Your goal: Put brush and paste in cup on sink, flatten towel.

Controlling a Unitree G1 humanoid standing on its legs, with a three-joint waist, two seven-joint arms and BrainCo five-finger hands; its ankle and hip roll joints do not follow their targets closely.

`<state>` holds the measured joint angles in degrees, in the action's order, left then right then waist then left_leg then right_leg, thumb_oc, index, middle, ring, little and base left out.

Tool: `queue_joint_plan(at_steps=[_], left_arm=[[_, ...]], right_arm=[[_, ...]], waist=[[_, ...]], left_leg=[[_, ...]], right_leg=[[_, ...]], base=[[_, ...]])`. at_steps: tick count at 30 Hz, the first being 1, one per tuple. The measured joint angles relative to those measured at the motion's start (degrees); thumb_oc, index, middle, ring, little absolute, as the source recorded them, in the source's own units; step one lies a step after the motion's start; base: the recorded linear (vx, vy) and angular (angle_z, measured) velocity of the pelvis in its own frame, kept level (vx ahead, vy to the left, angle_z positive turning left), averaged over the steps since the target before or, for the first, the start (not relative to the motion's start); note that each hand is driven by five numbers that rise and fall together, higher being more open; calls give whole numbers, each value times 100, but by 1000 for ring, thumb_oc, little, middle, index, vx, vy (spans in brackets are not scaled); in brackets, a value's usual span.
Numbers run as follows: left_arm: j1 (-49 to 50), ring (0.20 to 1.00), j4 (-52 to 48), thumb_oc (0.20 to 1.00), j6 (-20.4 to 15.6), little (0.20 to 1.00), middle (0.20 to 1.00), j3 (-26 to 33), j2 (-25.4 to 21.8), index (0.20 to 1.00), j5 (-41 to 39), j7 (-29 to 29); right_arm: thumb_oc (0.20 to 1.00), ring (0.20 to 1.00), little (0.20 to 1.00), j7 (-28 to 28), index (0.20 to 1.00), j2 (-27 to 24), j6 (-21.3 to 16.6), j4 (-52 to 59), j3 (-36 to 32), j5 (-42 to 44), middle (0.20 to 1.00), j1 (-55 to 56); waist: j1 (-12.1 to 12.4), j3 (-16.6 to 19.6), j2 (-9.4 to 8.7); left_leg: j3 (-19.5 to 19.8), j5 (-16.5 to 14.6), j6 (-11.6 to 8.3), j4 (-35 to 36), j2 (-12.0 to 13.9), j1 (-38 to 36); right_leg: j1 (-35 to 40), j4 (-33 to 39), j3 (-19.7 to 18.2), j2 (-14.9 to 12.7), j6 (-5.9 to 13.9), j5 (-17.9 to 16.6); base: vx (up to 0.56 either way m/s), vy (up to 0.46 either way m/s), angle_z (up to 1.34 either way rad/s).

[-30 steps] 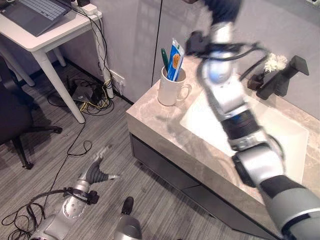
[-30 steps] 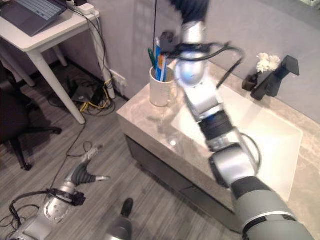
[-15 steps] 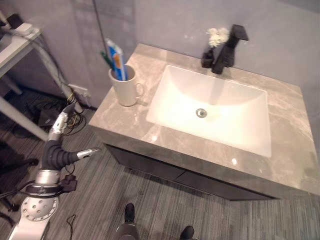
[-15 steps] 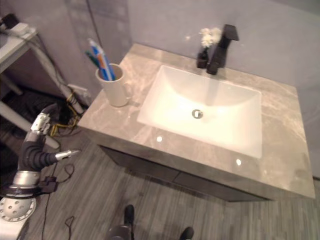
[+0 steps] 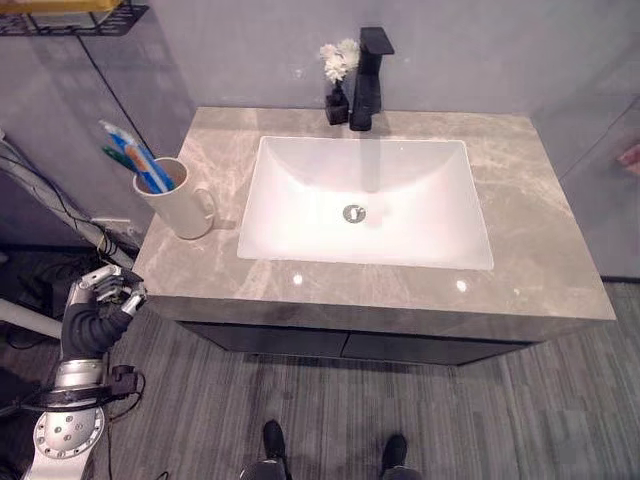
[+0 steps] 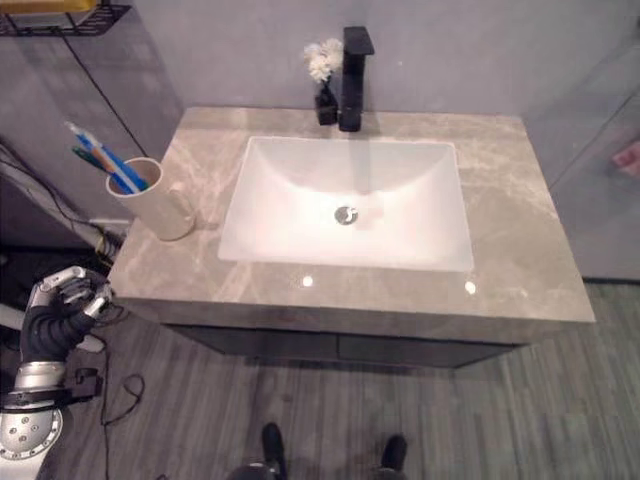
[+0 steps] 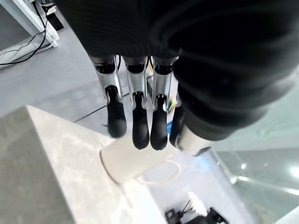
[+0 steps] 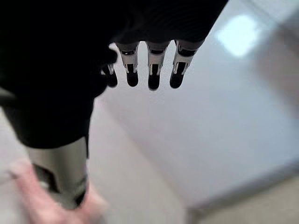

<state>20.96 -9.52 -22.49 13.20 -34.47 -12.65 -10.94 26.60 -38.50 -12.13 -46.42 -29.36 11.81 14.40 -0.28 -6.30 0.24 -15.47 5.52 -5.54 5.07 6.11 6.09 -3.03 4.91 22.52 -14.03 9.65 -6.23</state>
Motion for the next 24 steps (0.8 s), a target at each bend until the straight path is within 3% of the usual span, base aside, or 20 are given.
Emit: queue_joint_plan(at_steps=[4,7,9,11,14,16,19,24], left_arm=[[3,200,139,200,81,200,200,-29,166,200,-291,341],[-310,200,667,200,189,200,200,-352,201,200,-541,375],[-561,200,970,200,270,200,200,-592,270,200,-602,383],[-693,200,1015,200,323,200,200,-744,477,200,-769,392],[-798,200,1008,200,374,200,200,-836,565,200,-965,442],[-936,200,1001,200,373,200,200,-825,562,200,-1169,440],[-1276,200,1003,200,376,200,200,-815,555,200,-1456,442],[-1508,200,895,200,380,200,200,-812,564,200,-2067,479]], right_arm=[[1000,1000,1000,-966,1000,60,182,-1583,647,328,1000,-202],[1000,1000,1000,-929,1000,632,316,-2412,1007,565,1000,-774],[1000,1000,1000,-993,1000,1095,355,-2056,2258,375,1000,-972],[1000,1000,1000,-1082,1000,1527,362,-1566,3043,-199,1000,-1162],[1000,1000,1000,-1159,1000,1916,361,-1256,3369,-614,1000,-1470],[1000,1000,1000,-1145,1000,1965,398,-1266,3547,-761,1000,-1639],[1000,1000,1000,-1150,1000,1880,408,-1061,3894,-1111,1000,-1713],[1000,1000,1000,-1167,1000,1836,483,-1514,3859,-1266,1000,-1805]], waist=[[-10,9,51],[39,-1,96],[50,-30,162],[56,-68,251],[115,-56,446],[145,-38,478],[143,-80,415],[102,-156,366]], left_leg=[[-20,-4,-5,2,18,-11],[-14,3,-13,3,26,-6],[-21,4,-19,6,47,8],[-43,9,-26,7,56,35],[-38,22,-18,6,25,128],[-33,43,-12,5,22,204],[-59,45,-11,4,24,253],[-62,41,-14,6,28,260]], right_leg=[[7,3,-17,15,0,1],[1,48,-15,19,-7,-5],[-41,50,-19,18,-11,8],[-85,50,-41,11,-17,-4],[-175,48,-54,6,-17,-55],[-225,3,-45,17,-28,-64],[-294,1,-55,17,-34,-68],[-307,35,-57,16,-29,-62]], base=[[39,-37,-3],[21,-45,0],[22,-35,-4],[20,-34,-4],[15,-20,1],[17,-18,0],[5,-5,-2],[47,-17,-1]])
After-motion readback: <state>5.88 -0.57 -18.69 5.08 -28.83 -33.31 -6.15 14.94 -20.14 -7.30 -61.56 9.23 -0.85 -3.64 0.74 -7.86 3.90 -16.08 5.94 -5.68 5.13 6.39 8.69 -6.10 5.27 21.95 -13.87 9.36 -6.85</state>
